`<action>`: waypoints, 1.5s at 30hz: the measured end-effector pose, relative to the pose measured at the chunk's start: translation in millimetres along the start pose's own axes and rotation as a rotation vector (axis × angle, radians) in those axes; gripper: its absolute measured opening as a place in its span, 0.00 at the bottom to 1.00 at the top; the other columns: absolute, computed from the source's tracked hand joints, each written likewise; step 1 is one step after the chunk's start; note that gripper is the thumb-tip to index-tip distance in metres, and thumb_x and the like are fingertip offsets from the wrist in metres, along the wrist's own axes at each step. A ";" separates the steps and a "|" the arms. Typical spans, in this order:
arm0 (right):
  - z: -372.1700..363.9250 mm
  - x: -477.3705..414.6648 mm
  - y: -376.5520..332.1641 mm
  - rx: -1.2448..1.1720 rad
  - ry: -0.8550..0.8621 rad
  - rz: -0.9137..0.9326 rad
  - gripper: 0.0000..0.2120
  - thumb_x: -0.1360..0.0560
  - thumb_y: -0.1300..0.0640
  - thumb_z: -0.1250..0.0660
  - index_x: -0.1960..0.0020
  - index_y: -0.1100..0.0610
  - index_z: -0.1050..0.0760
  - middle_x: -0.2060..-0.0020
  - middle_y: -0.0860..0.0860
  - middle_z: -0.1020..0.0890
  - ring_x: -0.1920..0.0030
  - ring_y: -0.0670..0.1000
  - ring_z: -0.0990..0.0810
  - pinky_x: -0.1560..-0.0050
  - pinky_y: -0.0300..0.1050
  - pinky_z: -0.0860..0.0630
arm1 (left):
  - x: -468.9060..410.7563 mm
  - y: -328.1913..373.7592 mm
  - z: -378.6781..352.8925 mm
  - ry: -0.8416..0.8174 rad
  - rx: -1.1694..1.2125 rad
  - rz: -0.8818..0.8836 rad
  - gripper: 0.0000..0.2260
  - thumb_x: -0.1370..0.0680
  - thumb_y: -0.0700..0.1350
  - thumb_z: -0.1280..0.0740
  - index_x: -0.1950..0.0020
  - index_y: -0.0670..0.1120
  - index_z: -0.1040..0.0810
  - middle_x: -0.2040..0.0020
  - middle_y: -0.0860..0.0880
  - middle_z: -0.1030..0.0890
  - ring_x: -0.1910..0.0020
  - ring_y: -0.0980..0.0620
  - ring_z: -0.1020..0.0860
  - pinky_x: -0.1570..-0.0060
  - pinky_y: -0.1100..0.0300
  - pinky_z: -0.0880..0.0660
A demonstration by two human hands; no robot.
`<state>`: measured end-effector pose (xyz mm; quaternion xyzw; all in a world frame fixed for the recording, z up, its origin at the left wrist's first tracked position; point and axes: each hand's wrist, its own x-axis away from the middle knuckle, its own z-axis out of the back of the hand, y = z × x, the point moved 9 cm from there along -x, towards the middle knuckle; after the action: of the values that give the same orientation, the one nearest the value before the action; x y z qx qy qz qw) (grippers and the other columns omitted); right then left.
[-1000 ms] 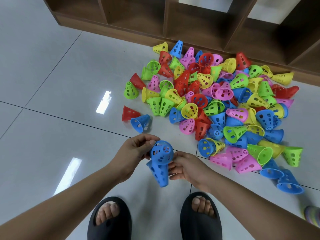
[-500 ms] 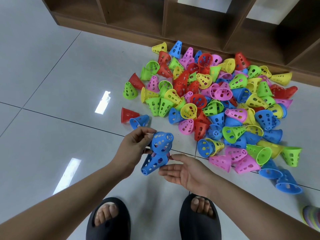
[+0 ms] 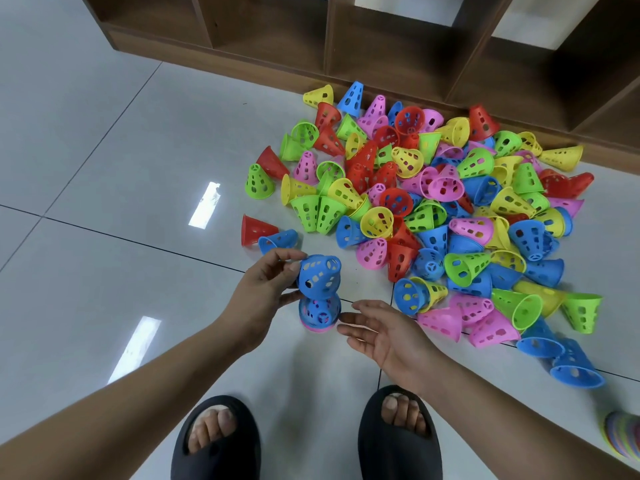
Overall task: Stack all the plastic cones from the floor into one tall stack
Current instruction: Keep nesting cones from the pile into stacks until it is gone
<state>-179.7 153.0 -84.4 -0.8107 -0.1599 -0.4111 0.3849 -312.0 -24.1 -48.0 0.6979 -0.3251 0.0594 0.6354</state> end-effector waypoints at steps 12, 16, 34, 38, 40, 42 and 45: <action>10.0 -6.7 -1.9 0.214 0.033 0.061 0.10 0.17 0.62 0.35 0.37 0.62 0.22 0.48 0.61 0.13 0.52 0.59 0.13 0.53 0.49 0.22 | 7.7 1.0 -4.2 -0.091 -0.067 -0.020 0.07 0.14 0.43 0.35 0.39 0.45 0.18 0.47 0.46 0.16 0.54 0.51 0.22 0.56 0.55 0.25; 32.7 -10.9 -31.0 0.514 0.180 0.215 0.07 0.18 0.64 0.36 0.42 0.59 0.21 0.54 0.58 0.12 0.59 0.54 0.15 0.61 0.46 0.23 | 9.3 -17.6 -2.8 -0.060 -0.199 -0.004 0.07 0.13 0.43 0.35 0.40 0.47 0.17 0.46 0.45 0.14 0.53 0.53 0.19 0.54 0.54 0.23; 69.1 -10.3 -95.5 2.149 0.459 0.833 0.26 0.42 0.71 0.22 0.47 0.56 0.17 0.50 0.56 0.25 0.58 0.60 0.20 0.73 0.49 0.25 | -27.2 -30.0 44.1 0.126 -0.517 0.007 0.07 0.18 0.48 0.30 0.41 0.59 0.20 0.48 0.55 0.16 0.50 0.51 0.16 0.50 0.53 0.21; 58.9 -4.4 -98.1 2.100 0.465 0.924 0.19 0.35 0.66 0.21 0.47 0.55 0.19 0.52 0.54 0.25 0.58 0.59 0.20 0.69 0.50 0.22 | -39.0 -13.8 45.9 0.165 -0.572 -0.069 0.14 0.18 0.46 0.29 0.34 0.57 0.24 0.37 0.53 0.23 0.53 0.55 0.18 0.53 0.55 0.22; 52.4 1.9 -97.1 2.030 0.451 0.972 0.14 0.30 0.63 0.22 0.47 0.54 0.20 0.54 0.52 0.25 0.58 0.58 0.20 0.68 0.51 0.21 | -44.6 -8.1 44.6 0.157 -0.601 -0.097 0.18 0.18 0.46 0.29 0.30 0.58 0.25 0.33 0.52 0.26 0.52 0.56 0.18 0.53 0.58 0.23; 45.9 8.5 -96.3 1.928 0.418 1.001 0.09 0.24 0.58 0.25 0.46 0.53 0.21 0.53 0.50 0.25 0.57 0.56 0.19 0.68 0.51 0.22 | -49.1 -7.3 43.7 0.125 -0.613 -0.082 0.21 0.18 0.47 0.29 0.25 0.58 0.26 0.30 0.53 0.26 0.46 0.57 0.18 0.49 0.58 0.23; 32.5 19.8 -97.4 1.723 0.327 0.989 0.05 0.20 0.51 0.29 0.44 0.50 0.21 0.53 0.45 0.22 0.58 0.49 0.20 0.63 0.50 0.21 | -50.7 -8.7 45.7 0.101 -0.608 -0.032 0.21 0.18 0.49 0.30 0.24 0.59 0.26 0.30 0.54 0.24 0.41 0.56 0.19 0.44 0.56 0.23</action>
<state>-206.0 239.9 -32.8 -0.1652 0.0067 -0.0555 0.9847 -362.1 -47.3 -89.0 0.4770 -0.2847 -0.0159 0.8313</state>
